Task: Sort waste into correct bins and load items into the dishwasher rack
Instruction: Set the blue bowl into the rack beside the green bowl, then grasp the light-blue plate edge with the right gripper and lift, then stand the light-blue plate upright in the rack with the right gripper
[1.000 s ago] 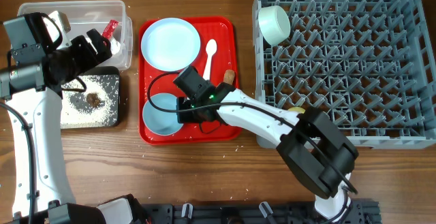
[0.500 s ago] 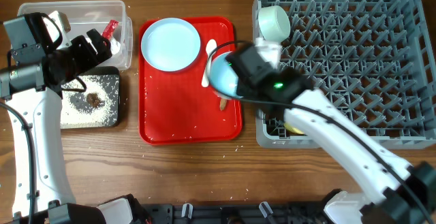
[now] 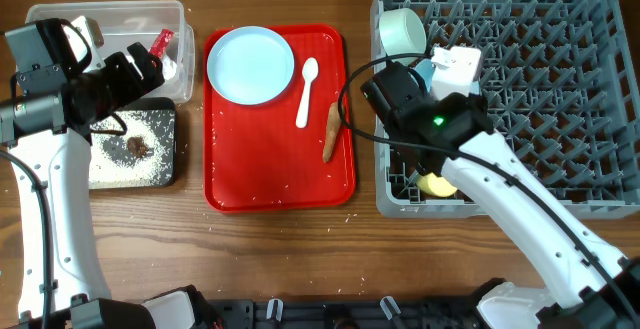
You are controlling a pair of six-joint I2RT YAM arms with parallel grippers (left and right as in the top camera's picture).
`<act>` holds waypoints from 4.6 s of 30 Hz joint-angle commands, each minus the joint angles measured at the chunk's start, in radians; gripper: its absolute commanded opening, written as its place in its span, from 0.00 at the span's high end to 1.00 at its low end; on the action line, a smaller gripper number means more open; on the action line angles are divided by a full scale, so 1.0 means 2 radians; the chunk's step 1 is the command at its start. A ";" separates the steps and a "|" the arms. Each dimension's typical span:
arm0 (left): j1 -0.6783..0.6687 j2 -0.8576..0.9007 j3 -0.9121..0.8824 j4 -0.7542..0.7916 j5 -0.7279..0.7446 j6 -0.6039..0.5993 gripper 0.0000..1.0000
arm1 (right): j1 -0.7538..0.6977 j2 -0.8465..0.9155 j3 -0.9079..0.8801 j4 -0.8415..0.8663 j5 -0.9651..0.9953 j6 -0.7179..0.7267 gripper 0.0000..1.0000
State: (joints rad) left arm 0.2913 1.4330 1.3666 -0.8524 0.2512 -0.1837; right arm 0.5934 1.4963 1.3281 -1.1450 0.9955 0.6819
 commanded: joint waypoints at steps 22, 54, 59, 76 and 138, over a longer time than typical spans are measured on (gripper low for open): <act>0.003 -0.006 0.007 0.001 -0.001 0.010 0.00 | -0.035 0.150 0.000 0.187 0.130 -0.394 0.96; 0.003 -0.006 0.007 0.001 -0.001 0.010 0.00 | 0.062 0.033 0.023 0.261 -0.468 -0.365 0.08; 0.003 -0.006 0.007 0.001 -0.001 0.010 0.00 | 0.056 0.070 0.012 0.436 -0.531 -0.171 0.00; 0.003 -0.006 0.007 0.001 -0.001 0.010 0.00 | 0.045 0.330 0.023 0.612 -0.390 0.040 0.45; 0.003 -0.006 0.007 0.001 -0.001 0.010 0.00 | -0.195 0.199 0.215 0.110 -0.027 -0.459 0.96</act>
State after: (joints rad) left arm 0.2913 1.4330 1.3666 -0.8520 0.2512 -0.1833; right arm 0.2039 1.8305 1.7576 -0.9428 0.9108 -0.2157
